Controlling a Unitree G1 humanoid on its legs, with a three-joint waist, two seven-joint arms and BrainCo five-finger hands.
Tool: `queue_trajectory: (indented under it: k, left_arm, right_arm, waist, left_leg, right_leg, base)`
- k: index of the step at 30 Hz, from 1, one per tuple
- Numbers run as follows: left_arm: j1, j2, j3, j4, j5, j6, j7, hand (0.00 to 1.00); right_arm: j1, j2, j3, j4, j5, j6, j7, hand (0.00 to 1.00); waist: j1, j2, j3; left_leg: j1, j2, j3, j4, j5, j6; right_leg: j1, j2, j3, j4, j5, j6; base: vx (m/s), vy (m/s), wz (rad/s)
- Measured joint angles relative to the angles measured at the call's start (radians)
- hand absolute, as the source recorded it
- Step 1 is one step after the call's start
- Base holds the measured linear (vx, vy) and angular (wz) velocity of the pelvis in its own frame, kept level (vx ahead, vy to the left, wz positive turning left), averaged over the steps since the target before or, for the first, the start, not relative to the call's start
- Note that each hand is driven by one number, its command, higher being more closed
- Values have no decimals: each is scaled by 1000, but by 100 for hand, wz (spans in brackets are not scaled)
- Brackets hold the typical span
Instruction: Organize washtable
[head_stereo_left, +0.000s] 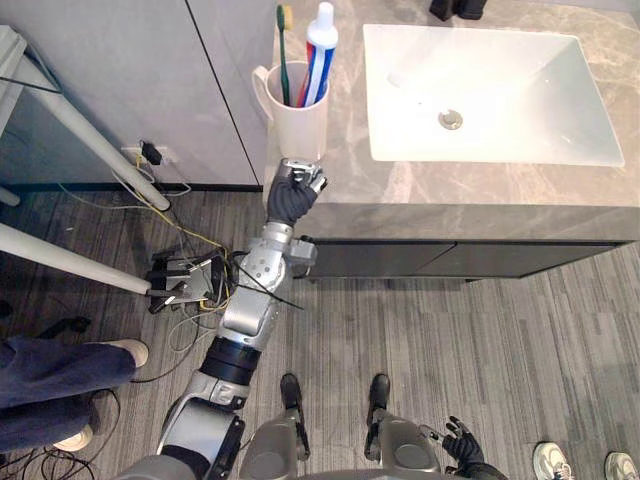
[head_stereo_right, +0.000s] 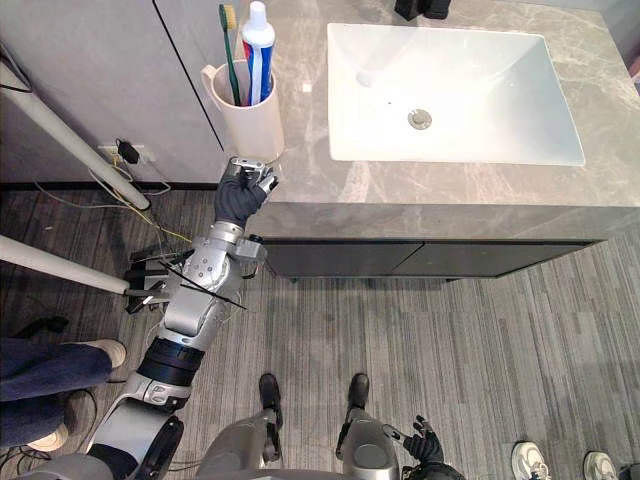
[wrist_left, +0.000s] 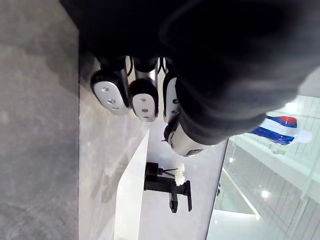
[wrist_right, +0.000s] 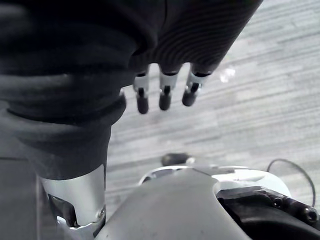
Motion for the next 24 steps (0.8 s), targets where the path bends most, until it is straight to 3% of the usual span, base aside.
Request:
queue_trajectory:
  k: [12,24]
  left_arm:
    - [-105,4,28,74,-33,31,24,100]
    - [-205,64,39,177,-42,34,43,100]
  right_arm:
    - [3,2,0,-9,-1,0,1,0]
    - [12,2,11,-28,-1,0,0,0]
  waist:
    - [-1,-1,0]
    - [-4,-8,3]
  left_leg:
    - [-17,1,0,11,0,0]
    - [-39,4,0,30,-1,1]
  right_leg:
    - [-16,0,7,6,1,1]
    - [-32,-1,10,12,4,3]
  base:
    - [0,0,0]
    - [-25,-7,0]
